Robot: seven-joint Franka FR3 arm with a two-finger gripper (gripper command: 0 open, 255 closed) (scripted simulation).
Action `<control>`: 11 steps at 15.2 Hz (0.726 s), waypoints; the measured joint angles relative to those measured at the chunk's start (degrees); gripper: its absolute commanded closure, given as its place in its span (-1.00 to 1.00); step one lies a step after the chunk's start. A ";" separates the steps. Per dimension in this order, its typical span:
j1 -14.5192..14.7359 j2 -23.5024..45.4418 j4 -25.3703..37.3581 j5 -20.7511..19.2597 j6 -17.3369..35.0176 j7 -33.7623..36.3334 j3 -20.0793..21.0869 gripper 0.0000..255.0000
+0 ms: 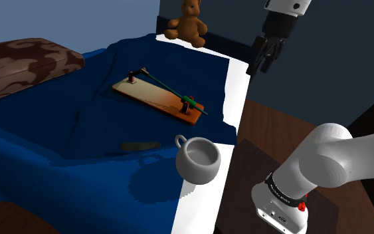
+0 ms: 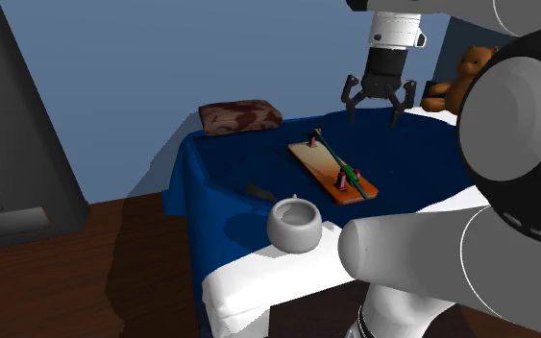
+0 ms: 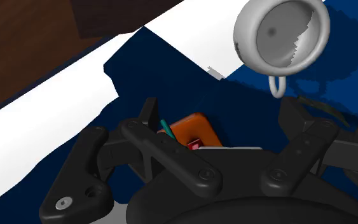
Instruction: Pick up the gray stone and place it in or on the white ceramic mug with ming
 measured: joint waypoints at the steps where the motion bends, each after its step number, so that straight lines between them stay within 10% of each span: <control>1: 0.00 0.00 0.00 0.00 0.00 0.00 0.00 -1.00; 11: 5.48 12.13 -3.82 1.35 16.35 -8.53 2.46 -1.00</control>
